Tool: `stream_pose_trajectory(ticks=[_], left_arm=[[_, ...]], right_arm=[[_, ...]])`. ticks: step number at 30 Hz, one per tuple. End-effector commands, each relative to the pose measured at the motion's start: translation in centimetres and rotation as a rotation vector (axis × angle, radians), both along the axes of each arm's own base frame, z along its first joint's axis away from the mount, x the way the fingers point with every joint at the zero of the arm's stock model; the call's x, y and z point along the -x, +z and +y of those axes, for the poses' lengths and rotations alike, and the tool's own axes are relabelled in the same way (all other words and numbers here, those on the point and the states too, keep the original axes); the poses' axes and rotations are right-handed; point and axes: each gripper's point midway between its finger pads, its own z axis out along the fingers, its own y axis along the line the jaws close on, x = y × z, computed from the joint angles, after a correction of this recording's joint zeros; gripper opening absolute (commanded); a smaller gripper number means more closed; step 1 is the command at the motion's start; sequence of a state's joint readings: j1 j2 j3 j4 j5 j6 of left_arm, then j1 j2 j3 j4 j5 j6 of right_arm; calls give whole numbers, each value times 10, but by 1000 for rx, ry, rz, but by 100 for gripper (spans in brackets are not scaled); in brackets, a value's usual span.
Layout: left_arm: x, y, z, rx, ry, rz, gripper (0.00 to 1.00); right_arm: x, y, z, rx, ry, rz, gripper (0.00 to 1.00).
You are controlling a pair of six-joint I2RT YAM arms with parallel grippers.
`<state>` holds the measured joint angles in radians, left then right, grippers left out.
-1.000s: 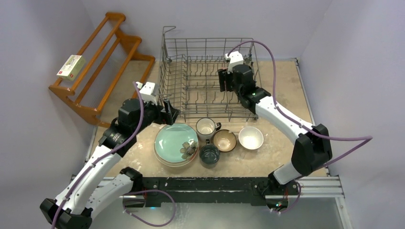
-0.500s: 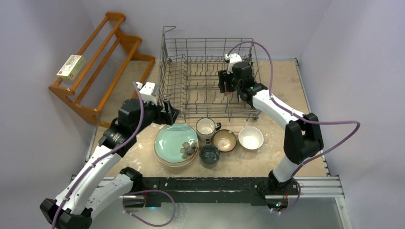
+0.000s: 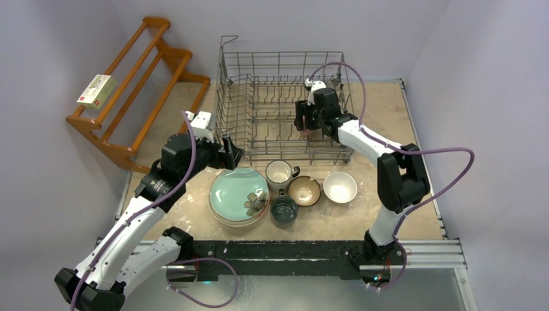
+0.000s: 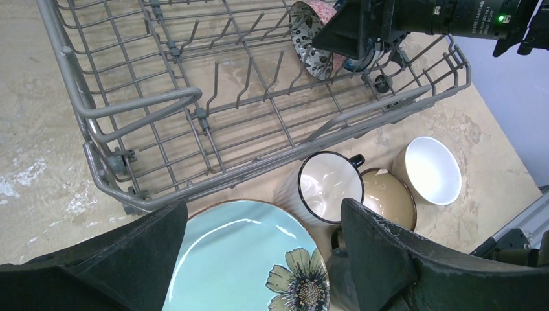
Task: Load the mixed dishes into the dish rack
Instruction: Insert the bowl into the dish rack.
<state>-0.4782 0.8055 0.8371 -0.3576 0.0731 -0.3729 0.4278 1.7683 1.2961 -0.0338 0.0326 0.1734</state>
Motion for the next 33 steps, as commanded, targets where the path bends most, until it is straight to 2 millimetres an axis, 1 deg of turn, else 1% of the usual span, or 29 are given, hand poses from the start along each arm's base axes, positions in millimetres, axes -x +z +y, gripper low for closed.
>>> stream_pose_trajectory(ticks=[1, 3, 4, 7, 9, 11, 14, 21, 22, 25, 26, 27, 28, 30, 33], left_arm=[[-4, 4, 2, -12, 5, -32, 86], [-4, 4, 2, -11, 5, -33, 86], [-4, 5, 2, -11, 6, -34, 86], [-4, 4, 2, -11, 5, -33, 86], [-4, 4, 2, -11, 5, -33, 86], [-4, 4, 2, -11, 6, -33, 86], [-4, 4, 2, -11, 5, -33, 86], [-4, 2, 1, -13, 1, -25, 86], [-4, 2, 1, -13, -1, -26, 86], [-4, 2, 0, -12, -3, -25, 86], [-4, 2, 0, -12, -3, -25, 86], [-4, 2, 0, -12, -3, -26, 86], [-4, 2, 0, -12, -2, -25, 86], [-4, 2, 0, -12, -5, -23, 86], [-4, 2, 0, -12, -4, -23, 86]], right_arm=[[-6, 30, 15, -125, 11, -42, 0], [-5, 28, 14, -130, 0, -33, 0], [-6, 27, 12, -133, -10, -29, 3], [-4, 24, 11, -141, -18, -18, 15], [-4, 23, 10, -143, -26, -12, 24], [-3, 21, 9, -145, -33, -8, 30], [-2, 22, 9, -151, -38, -7, 43], [-4, 30, 5, -149, -62, -23, 72], [-4, 33, 5, -151, -62, -27, 77], [-5, 36, 1, -138, -78, -33, 82], [-4, 36, 0, -134, -82, -31, 86], [-4, 37, -1, -131, -87, -33, 97], [-5, 40, -1, -133, -89, -38, 99], [-4, 45, -1, -141, -91, -48, 99], [-8, 61, -6, -148, -121, -92, 99]])
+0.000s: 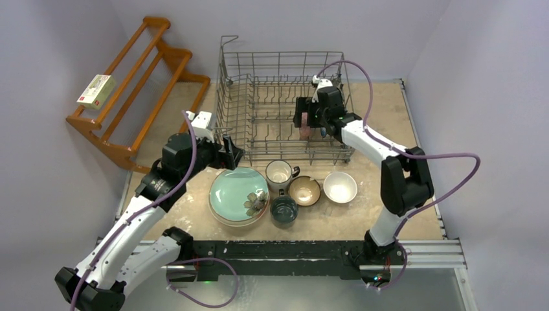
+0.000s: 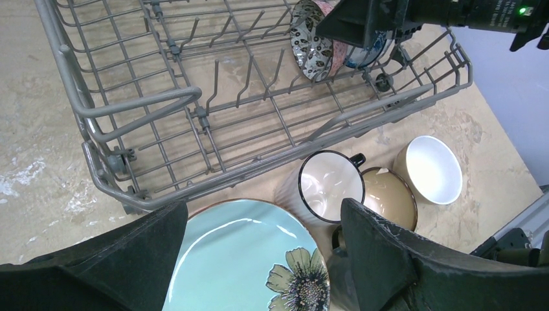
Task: Load the mixed dishes into the dish rack
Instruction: Insert the bowl into the dish rack.
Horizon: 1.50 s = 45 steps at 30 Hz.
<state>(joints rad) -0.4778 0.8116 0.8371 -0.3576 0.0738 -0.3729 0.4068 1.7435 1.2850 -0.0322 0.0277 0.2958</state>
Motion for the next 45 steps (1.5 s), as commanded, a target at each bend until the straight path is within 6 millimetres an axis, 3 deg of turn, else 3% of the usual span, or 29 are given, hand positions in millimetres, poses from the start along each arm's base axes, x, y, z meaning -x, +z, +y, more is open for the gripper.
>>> stream_pose_trajectory(ticks=[1, 7, 10, 18, 21, 28, 34, 38, 45], left_arm=[[-4, 3, 1, -10, -4, -27, 86], [-4, 3, 0, -10, -5, -28, 86], [-4, 3, 0, -10, -5, -28, 86], [-4, 2, -1, -10, -7, -22, 86], [-5, 1, -1, -11, -7, -20, 86], [-5, -1, -2, -13, -10, -12, 86], [-6, -2, -2, -14, -10, -10, 86], [-6, -2, -2, -15, -7, -9, 86], [-7, -2, -2, -17, -6, -9, 86]], right_arm=[[-10, 59, -3, -44, -48, -136, 99], [-9, 88, -7, -57, -63, -195, 98], [-5, 100, -2, -73, -20, -220, 90], [5, 105, 23, -130, 95, -206, 35], [6, 100, 34, -144, 126, -186, 23], [4, 76, 54, -145, 165, -130, 9], [-5, 50, 54, -114, 142, -89, 2], [-12, 36, 45, -70, 87, -70, 0], [-15, 30, 19, 6, -34, -88, 0]])
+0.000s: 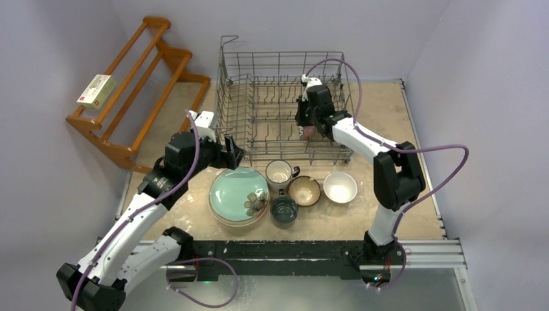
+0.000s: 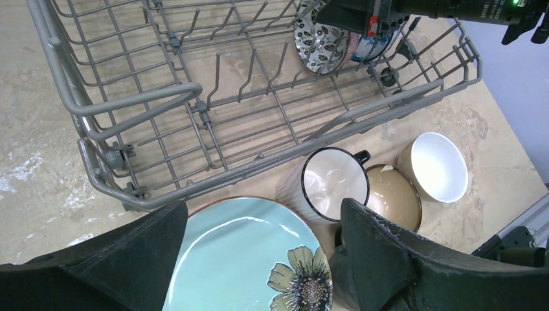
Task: Load the mixed dishes into the dish rack
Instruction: Insert the bowl into the dish rack.
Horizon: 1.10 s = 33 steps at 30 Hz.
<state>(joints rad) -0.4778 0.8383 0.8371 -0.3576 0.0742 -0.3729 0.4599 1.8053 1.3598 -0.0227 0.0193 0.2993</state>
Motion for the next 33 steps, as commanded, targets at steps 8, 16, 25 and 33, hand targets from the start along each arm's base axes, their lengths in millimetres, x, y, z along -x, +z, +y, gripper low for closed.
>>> stream_pose_trajectory(ticks=[8, 16, 25, 33], left_arm=[[-4, 4, 0, -6, -6, -30, 86], [-4, 3, 0, -10, -4, -26, 86], [-5, 3, 5, -28, 15, -31, 86], [-7, 4, 9, -41, 35, -36, 86]], right_arm=[[-3, 31, -25, 27, -128, -91, 0], [9, 85, -14, -90, -68, -192, 5], [48, 130, -24, -180, -43, -260, 18], [86, 159, -52, -183, -74, -319, 54]])
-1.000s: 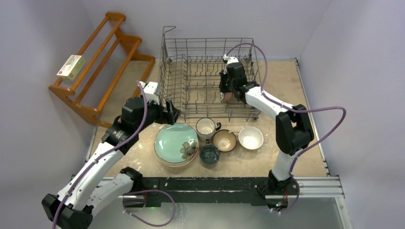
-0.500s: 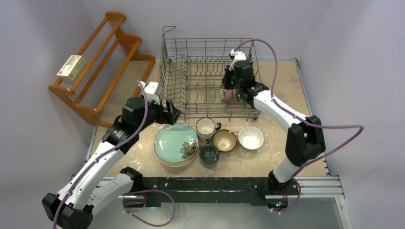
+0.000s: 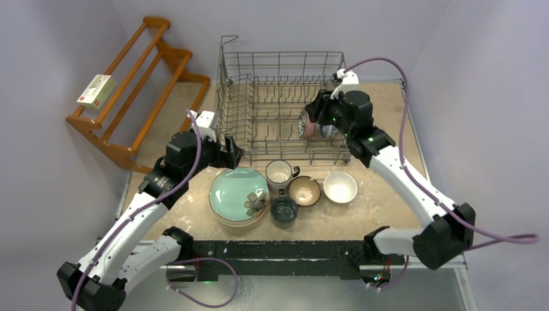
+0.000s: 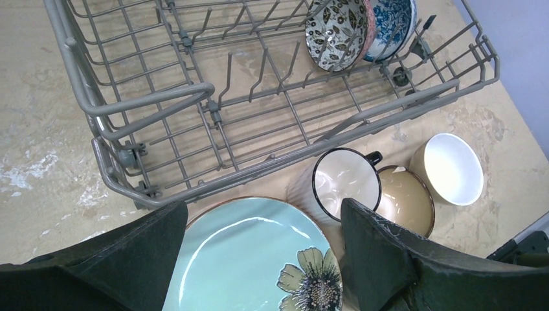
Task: Load the mixed dishes into the dish rack
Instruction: Insert the bowl into the dish rack, then pick up the bowl from the center of the board.
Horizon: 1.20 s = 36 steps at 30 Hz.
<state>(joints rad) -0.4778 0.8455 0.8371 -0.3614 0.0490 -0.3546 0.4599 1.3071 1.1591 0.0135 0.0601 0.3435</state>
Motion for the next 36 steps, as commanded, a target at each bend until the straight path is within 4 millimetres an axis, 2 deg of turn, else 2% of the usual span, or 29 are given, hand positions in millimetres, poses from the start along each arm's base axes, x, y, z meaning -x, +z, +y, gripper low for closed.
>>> stream_pose_trajectory(ticks=[1, 4, 6, 15, 21, 25, 27, 32, 36], left_arm=[[-4, 7, 5, -13, 18, -33, 86], [-5, 5, 5, -18, 24, -28, 86], [-6, 5, 6, -19, 26, -27, 86], [-6, 3, 5, -20, 25, -21, 86], [-5, 4, 3, -12, 12, -22, 86], [-3, 5, 1, -3, -1, -22, 86], [-3, 6, 1, -1, 0, -23, 86], [-3, 5, 2, -4, 9, -22, 86], [-3, 4, 1, -8, 10, -19, 86]], right_arm=[[23, 18, -16, -10, -24, -32, 63], [36, 23, -31, 15, -61, -31, 79], [46, 28, -41, 20, -85, -29, 97], [93, 49, -61, -79, -122, 5, 99], [125, 60, -63, -72, -33, -25, 99], [129, 43, -71, -35, -67, 40, 92], [132, 26, -68, 0, -51, 123, 87], [142, -3, -64, 19, -28, 258, 76], [150, -33, -61, 44, -13, 375, 62]])
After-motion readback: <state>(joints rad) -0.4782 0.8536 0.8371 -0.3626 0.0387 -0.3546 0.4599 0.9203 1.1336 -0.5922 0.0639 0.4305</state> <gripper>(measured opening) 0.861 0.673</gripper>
